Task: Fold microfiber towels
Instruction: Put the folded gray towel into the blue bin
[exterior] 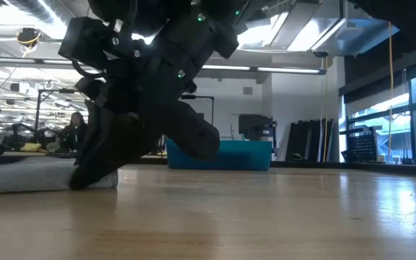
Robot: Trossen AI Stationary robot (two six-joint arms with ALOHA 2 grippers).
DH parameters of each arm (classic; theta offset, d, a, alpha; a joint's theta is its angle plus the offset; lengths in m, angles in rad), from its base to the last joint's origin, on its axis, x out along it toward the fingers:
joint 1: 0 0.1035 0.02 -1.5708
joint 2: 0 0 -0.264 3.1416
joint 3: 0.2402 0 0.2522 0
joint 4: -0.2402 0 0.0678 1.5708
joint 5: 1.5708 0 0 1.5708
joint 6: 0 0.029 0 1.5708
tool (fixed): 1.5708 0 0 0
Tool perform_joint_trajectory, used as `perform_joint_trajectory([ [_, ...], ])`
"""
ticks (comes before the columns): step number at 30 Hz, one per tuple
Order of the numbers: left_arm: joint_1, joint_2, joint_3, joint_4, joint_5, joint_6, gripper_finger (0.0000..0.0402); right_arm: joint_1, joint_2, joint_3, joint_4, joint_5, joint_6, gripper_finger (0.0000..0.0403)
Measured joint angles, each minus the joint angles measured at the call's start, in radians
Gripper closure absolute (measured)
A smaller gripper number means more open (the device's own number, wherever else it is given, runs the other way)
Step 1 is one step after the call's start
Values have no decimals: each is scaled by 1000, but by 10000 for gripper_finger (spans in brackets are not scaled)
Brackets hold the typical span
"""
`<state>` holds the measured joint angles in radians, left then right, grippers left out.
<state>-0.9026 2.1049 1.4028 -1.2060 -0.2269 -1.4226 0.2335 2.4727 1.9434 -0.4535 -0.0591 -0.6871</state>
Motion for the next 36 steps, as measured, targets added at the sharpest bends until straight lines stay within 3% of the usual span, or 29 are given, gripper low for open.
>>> perform_joint_trajectory([
  [2,4,1,15,-102,-5,12,400,1,-17,-1,-25,35,-5,386],
  [7,29,-60,65,-366,-144,-11,401,-8,-84,-3,-119,155,-19,396],
  [13,104,-152,51,-363,-314,105,401,-36,-173,-6,-271,290,2,396],
  [16,149,-191,41,-368,-366,180,401,-50,-230,-2,-343,301,31,397],
  [22,201,-207,31,-320,-405,238,401,-60,-257,-12,-469,74,167,394],
  [29,206,-207,28,-206,-448,330,401,-23,-261,-85,-480,77,221,393],
  [34,200,-207,-26,62,-337,335,401,-18,-260,-136,-473,-252,267,392],
  [36,181,-207,-62,203,-285,345,402,-1,-260,-161,-446,-339,264,392],
])
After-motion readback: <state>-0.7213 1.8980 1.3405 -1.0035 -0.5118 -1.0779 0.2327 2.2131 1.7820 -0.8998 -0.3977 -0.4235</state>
